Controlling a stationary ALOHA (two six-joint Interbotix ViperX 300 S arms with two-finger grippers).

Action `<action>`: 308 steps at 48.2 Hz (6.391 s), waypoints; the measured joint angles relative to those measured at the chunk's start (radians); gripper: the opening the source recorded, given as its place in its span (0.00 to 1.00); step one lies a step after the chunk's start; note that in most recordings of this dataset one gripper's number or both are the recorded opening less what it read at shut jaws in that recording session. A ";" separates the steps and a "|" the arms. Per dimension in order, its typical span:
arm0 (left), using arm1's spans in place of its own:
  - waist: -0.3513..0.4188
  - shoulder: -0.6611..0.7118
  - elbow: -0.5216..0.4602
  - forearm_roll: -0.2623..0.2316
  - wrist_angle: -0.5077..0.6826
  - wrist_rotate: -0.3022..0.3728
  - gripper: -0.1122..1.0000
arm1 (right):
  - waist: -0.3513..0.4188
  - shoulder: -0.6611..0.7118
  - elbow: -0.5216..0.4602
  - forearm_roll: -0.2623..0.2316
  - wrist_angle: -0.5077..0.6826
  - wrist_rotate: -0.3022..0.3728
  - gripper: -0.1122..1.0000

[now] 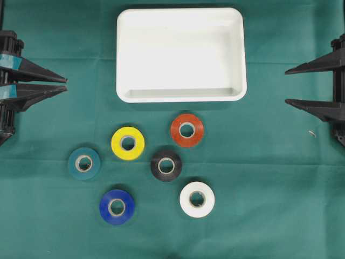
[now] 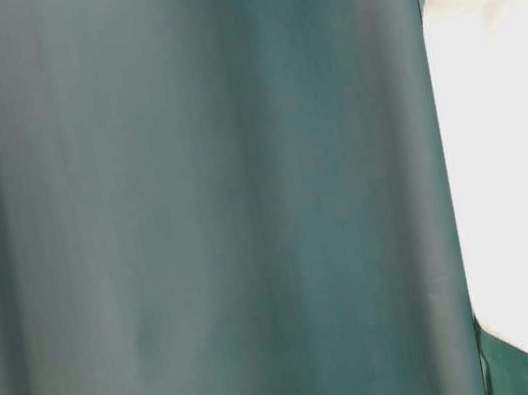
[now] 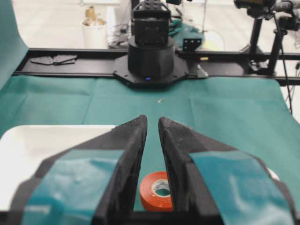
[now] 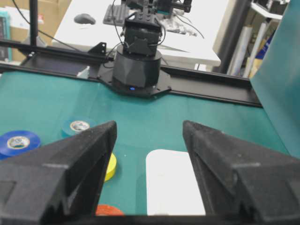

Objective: Put the tape into the white case with the left arm.
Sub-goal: 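Move the left gripper forward toward the tape rolls, then swing the left gripper down over the blue tape roll, then lower the left gripper and grasp the blue tape roll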

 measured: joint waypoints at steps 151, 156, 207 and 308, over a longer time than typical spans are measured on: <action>-0.155 0.531 -0.252 -0.025 0.382 0.018 1.00 | -0.064 -0.183 0.341 -0.028 0.233 0.078 0.02; -0.179 0.532 -0.252 -0.023 0.400 -0.021 1.00 | -0.064 -0.183 0.341 -0.028 0.233 0.077 0.02; -0.439 0.643 -0.235 -0.025 0.437 -0.048 1.00 | -0.064 -0.183 0.342 -0.029 0.233 0.078 0.02; -0.422 1.048 -0.413 -0.025 0.339 -0.048 0.32 | -0.063 -0.184 0.356 -0.029 0.219 0.078 0.02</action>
